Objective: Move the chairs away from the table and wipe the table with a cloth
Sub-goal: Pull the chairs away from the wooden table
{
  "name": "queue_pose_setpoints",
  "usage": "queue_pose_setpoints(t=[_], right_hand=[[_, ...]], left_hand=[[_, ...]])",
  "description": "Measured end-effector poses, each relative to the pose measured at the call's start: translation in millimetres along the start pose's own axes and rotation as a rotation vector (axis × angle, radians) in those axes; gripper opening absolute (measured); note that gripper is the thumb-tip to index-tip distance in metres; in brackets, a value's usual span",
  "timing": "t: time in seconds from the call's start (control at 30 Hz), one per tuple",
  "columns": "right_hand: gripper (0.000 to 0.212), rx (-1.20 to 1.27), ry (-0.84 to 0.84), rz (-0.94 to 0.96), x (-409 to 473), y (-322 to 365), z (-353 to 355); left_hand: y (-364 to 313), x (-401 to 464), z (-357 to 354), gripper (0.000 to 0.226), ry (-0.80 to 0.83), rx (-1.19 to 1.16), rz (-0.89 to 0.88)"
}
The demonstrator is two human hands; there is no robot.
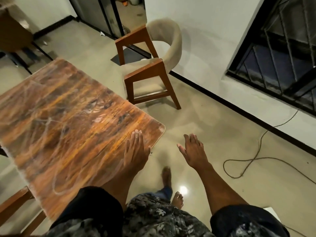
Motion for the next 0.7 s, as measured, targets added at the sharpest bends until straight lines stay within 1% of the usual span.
queue_pose_setpoints(t=[0.07, 0.13, 0.17, 0.23, 0.33, 0.43, 0.47, 0.57, 0.7], right_hand=[[0.07, -0.022, 0.011, -0.016, 14.7, -5.5, 9.9], [0.084, -0.033, 0.002, -0.023, 30.4, -12.4, 22.5], [0.087, -0.039, -0.007, -0.021, 37.9, -16.0, 27.3], [0.081, -0.064, -0.004, -0.033, 54.3, -24.0, 39.3], [0.089, -0.06, -0.013, -0.052, 74.2, -30.4, 58.8], [0.076, -0.08, -0.026, -0.066, 93.1, -33.8, 71.5], [0.075, -0.076, -0.032, -0.068, 98.2, -34.5, 75.7], [0.078, -0.08, -0.042, -0.088, 109.8, -39.9, 81.4], [0.08, -0.116, -0.012, -0.116, 118.3, -52.4, 81.0]], left_hand=[[-1.2, 17.7, -1.6, 0.077, -0.007, -0.04, 0.015], [-9.4, 37.2, -2.8, 0.077, -0.002, -0.067, 0.019], [-13.8, 45.9, -4.9, 0.077, 0.007, -0.075, 0.017], [-25.3, 64.9, -4.2, 0.075, 0.001, -0.109, -0.007], [-36.0, 92.6, 3.5, 0.073, -0.069, -0.056, -0.09], [-32.5, 119.7, 5.6, 0.078, -0.03, -0.079, -0.094], [-31.6, 126.6, 4.2, 0.08, -0.04, -0.069, -0.104], [-29.7, 143.4, -5.6, 0.079, -0.027, 0.0, -0.141], [-32.1, 156.9, -13.5, 0.08, -0.003, 0.0, -0.148]])
Point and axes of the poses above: each hand's wrist, its own x-axis towards the middle knuckle, its own z-axis out of the back of the hand, y = z × x, the point moved 5 cm from there along x, towards the middle knuckle, and after that the axes turned 10 degrees about -z, right-handed, at the moved point
